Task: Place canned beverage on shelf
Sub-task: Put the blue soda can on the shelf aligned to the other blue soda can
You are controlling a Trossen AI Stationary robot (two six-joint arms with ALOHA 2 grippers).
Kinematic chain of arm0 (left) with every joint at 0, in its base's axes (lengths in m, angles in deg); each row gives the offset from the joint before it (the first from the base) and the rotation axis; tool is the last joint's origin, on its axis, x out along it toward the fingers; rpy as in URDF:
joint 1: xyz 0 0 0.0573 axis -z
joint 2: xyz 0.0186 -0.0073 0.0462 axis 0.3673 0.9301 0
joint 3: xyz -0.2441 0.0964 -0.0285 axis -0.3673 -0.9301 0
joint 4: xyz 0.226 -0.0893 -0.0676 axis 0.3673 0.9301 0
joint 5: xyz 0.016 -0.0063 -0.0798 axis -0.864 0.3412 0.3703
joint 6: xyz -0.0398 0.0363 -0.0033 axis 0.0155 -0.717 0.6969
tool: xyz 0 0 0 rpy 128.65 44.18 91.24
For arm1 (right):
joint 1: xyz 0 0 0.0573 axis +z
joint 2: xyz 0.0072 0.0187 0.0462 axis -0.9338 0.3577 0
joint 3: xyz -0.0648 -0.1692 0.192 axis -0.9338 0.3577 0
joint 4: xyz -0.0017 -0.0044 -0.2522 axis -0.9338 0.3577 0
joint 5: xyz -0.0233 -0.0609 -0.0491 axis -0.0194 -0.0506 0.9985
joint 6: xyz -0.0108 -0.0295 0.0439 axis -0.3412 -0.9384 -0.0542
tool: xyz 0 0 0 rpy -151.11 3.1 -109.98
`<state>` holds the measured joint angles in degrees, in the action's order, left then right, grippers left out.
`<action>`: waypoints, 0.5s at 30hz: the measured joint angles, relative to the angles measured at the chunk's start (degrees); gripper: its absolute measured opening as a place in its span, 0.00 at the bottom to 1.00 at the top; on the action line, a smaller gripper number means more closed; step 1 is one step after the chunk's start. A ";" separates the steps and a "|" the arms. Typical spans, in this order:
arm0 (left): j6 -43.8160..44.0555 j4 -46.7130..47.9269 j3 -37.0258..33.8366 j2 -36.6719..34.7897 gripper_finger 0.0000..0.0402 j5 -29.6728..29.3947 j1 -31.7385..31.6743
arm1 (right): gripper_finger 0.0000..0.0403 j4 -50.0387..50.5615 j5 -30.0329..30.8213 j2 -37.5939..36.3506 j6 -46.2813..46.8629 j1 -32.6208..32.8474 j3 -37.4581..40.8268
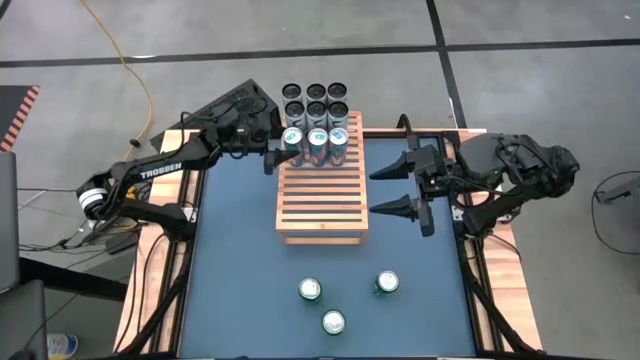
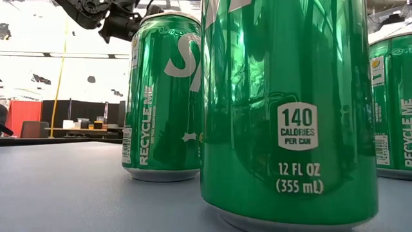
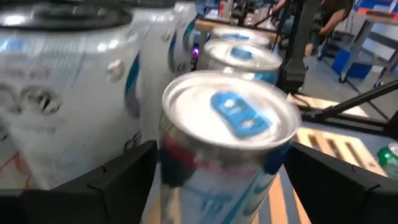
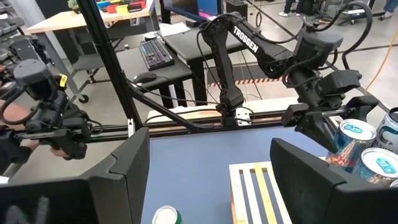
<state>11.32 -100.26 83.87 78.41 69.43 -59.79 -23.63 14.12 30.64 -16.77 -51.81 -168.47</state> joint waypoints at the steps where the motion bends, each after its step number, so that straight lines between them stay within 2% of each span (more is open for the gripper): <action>1: -0.15 0.66 0.00 -0.14 0.83 0.02 -0.26 | 0.69 0.00 0.01 0.00 0.00 0.00 0.00; 15: -4.13 16.33 0.00 -9.59 0.83 -0.37 -6.44 | 0.69 1.33 -0.04 0.00 0.00 0.00 0.00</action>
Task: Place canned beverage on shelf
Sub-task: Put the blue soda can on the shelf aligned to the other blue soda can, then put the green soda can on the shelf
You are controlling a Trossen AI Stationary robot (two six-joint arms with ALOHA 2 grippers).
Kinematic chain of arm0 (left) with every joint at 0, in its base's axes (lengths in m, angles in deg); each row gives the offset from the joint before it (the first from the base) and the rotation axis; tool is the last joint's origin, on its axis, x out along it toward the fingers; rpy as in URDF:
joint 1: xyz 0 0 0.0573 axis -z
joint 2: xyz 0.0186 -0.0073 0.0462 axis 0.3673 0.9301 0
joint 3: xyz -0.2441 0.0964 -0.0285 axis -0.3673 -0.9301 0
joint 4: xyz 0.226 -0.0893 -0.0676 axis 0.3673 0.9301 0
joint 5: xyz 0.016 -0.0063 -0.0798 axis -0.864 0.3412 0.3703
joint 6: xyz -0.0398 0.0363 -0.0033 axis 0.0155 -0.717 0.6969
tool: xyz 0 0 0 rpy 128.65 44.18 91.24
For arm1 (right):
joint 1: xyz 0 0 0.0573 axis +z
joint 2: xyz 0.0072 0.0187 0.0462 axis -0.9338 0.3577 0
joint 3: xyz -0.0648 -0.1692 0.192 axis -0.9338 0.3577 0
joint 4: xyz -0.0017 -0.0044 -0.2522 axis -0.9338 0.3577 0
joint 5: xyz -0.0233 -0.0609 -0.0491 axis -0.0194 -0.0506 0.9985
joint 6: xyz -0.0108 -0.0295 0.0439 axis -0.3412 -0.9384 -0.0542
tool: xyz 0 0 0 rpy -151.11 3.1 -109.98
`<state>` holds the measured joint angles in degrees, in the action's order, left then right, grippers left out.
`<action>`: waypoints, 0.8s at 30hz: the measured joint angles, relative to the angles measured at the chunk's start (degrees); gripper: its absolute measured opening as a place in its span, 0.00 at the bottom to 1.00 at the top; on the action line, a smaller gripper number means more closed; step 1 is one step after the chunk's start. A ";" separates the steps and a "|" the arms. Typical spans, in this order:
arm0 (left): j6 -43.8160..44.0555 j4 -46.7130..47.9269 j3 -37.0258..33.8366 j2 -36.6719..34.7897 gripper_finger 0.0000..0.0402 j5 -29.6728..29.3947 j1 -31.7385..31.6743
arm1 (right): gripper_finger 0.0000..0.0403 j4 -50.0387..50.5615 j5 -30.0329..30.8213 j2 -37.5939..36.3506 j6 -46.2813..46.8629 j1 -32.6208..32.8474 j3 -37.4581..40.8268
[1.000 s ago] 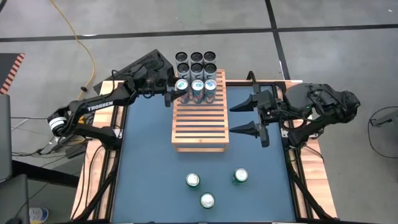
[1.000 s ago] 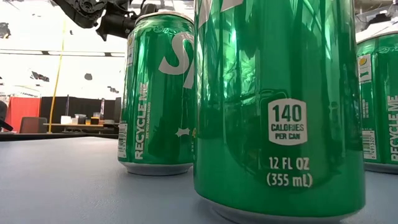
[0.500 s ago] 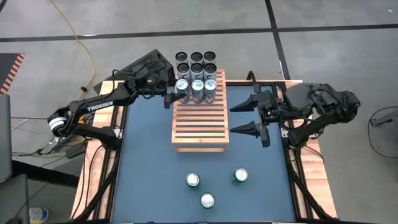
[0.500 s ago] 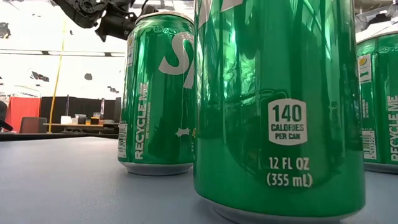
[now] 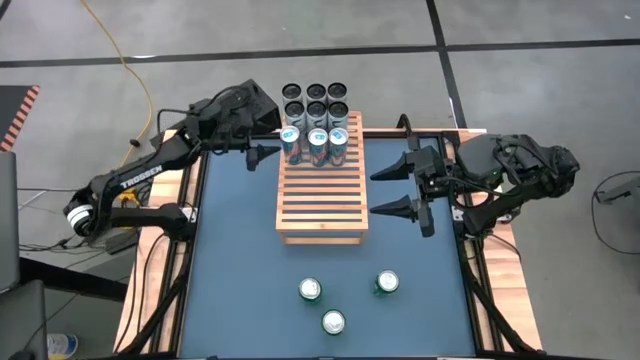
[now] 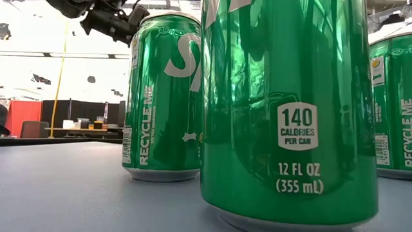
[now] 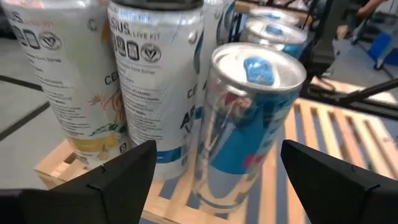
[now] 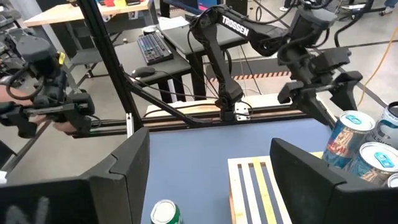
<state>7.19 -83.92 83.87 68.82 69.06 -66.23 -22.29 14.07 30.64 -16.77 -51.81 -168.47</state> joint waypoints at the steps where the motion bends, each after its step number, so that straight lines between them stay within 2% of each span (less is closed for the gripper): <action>1: 0.65 0.39 0.00 -0.60 0.83 0.18 -0.05 | 0.69 0.00 0.00 0.00 0.00 0.00 0.00; 6: 2.58 2.14 0.00 -1.93 0.83 -0.12 1.83 | 0.69 0.06 0.00 0.00 -0.09 0.00 0.00; 9: -1.35 5.35 0.00 -1.28 0.83 -4.17 3.47 | 0.69 0.04 0.00 0.00 -0.07 0.00 0.00; 17: -6.69 6.35 -0.02 -0.31 0.82 -8.49 3.88 | 0.69 -0.03 0.00 0.77 0.09 0.00 0.05; 20: -7.13 6.02 -0.02 0.07 0.77 -8.58 3.87 | 0.69 -0.12 0.02 1.42 0.83 -0.01 0.04; 24: -7.09 6.47 -0.02 1.88 0.64 -8.84 3.93 | 0.69 0.24 -0.13 2.11 1.01 -0.01 0.07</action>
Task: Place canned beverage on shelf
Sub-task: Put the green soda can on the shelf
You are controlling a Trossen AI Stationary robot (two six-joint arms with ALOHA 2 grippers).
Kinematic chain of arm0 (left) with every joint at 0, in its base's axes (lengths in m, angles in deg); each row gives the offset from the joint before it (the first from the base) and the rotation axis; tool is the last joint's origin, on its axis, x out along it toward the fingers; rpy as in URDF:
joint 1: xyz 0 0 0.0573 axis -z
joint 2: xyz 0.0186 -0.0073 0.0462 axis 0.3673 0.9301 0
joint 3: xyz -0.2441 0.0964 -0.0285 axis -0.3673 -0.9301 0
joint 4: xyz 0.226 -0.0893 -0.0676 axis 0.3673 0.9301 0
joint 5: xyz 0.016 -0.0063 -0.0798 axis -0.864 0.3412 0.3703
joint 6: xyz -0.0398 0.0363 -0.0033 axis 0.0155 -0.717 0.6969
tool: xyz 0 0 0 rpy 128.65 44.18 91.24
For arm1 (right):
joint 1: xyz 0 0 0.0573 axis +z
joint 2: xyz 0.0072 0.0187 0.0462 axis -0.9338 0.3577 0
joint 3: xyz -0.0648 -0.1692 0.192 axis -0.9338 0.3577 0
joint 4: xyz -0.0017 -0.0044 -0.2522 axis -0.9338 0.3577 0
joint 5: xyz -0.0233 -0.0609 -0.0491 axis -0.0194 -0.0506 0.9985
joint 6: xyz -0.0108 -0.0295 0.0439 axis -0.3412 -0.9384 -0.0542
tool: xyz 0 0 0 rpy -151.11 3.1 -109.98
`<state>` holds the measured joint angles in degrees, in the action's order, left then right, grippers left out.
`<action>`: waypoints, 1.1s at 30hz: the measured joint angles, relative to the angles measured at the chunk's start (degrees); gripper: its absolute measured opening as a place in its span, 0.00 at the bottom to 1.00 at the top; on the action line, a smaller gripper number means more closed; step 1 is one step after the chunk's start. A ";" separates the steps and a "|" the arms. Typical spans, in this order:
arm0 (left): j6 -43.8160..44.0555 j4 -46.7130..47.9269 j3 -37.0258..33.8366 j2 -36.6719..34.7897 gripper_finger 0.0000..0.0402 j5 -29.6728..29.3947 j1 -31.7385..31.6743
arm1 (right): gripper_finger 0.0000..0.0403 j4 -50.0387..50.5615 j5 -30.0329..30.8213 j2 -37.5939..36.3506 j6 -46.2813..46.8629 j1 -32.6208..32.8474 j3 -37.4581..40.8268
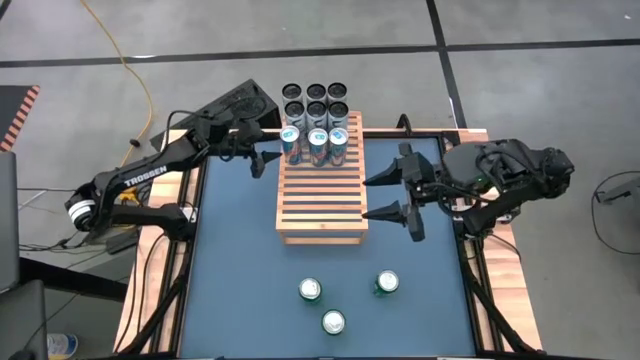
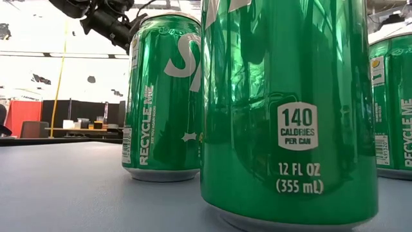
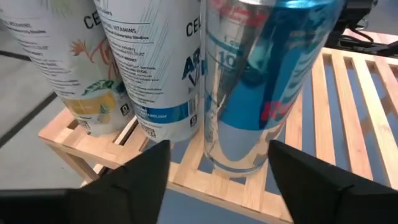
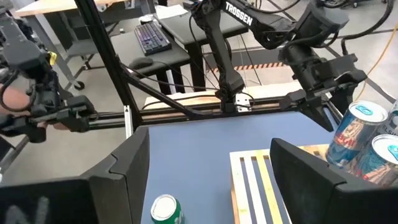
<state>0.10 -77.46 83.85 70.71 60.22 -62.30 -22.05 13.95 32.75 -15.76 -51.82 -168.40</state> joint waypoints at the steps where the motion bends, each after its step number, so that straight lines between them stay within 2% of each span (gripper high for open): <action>1: 0.27 -0.29 0.00 0.39 0.61 -0.02 0.00 | 0.69 -0.07 0.01 0.33 0.00 -0.01 0.00; 6: 1.07 -0.86 0.00 1.30 0.46 0.20 0.00 | 0.69 1.14 -0.01 0.48 0.07 -0.01 0.00; 11: 2.35 -2.75 0.00 1.28 0.38 0.33 0.00 | 0.69 1.19 -0.01 0.47 0.09 0.01 0.00; 23: 2.86 -3.38 0.00 1.26 0.35 0.33 2.31 | 0.69 1.20 -0.01 0.45 0.00 -0.22 0.00; 29: 2.57 -2.73 0.00 1.26 0.35 -2.98 2.49 | 0.69 1.22 -0.01 0.45 0.02 -0.23 0.00; 33: 3.47 -3.75 0.00 1.24 0.35 -2.88 2.49 | 0.69 1.62 0.04 0.45 0.47 -0.23 -0.01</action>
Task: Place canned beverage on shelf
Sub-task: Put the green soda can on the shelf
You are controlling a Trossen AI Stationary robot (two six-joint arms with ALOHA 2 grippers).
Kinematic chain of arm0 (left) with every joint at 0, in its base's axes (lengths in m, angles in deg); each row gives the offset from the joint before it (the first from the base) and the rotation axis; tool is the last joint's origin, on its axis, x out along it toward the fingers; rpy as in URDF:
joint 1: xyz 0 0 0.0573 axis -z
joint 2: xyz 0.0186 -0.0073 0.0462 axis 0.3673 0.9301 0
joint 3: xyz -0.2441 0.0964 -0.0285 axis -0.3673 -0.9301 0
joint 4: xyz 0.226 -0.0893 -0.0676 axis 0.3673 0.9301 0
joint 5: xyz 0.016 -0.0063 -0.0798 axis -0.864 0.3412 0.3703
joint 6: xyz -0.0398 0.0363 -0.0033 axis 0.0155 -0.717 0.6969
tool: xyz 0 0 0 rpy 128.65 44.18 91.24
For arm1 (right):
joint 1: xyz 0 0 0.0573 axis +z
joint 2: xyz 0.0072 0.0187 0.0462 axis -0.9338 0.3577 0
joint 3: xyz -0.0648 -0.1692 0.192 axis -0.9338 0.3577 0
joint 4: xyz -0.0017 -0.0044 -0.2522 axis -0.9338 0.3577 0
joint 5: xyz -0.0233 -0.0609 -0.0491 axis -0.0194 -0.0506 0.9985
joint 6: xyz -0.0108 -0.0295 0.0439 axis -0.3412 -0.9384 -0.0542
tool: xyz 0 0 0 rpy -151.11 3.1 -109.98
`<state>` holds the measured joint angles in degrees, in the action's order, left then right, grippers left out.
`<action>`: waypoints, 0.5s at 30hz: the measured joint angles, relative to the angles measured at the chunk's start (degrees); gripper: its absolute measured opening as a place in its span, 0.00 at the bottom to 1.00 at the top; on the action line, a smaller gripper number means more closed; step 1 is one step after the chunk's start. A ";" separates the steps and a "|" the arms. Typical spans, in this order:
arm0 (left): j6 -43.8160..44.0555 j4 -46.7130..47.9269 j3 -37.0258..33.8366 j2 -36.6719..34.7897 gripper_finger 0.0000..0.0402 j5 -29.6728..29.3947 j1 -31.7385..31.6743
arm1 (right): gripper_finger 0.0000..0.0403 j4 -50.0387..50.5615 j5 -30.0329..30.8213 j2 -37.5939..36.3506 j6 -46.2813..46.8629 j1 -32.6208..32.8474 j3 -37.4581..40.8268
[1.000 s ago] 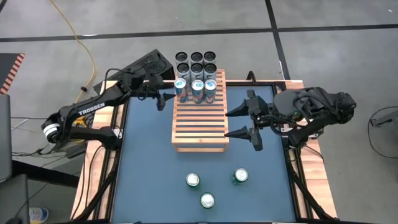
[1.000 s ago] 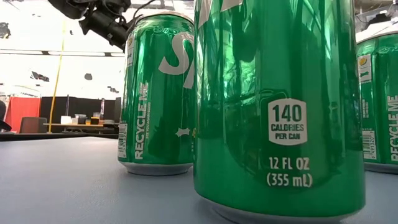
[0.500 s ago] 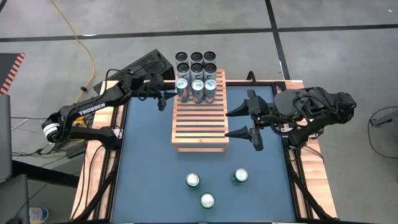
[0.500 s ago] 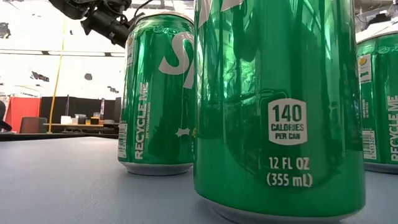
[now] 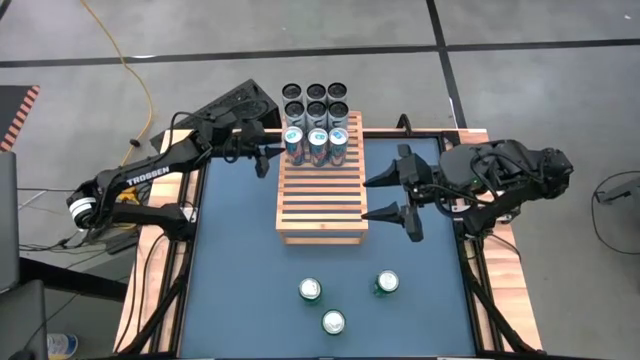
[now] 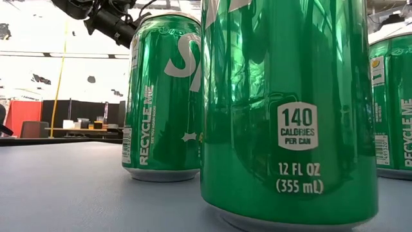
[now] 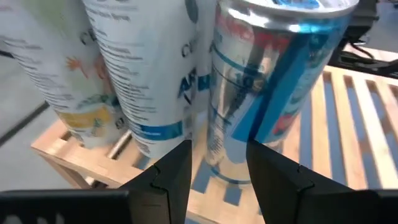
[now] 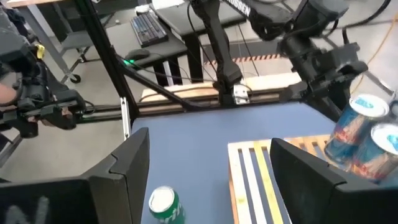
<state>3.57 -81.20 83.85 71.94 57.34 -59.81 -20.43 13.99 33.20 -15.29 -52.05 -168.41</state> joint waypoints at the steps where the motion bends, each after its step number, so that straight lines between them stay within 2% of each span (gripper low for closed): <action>1: 0.46 0.41 0.00 -0.02 0.35 0.51 0.00 | 0.69 0.66 0.00 0.00 0.54 0.00 -0.02; 5: 2.54 1.13 0.00 -0.13 0.35 2.99 0.00 | 0.69 5.64 0.10 0.04 3.94 -0.35 -0.02; 15: 3.13 -1.90 0.00 -0.13 0.35 1.20 1.05 | 0.69 8.02 0.15 2.11 4.58 -1.01 -0.06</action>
<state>6.70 -83.10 83.85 71.81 58.54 -58.76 -12.41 14.14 35.31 -10.71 -53.06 -168.47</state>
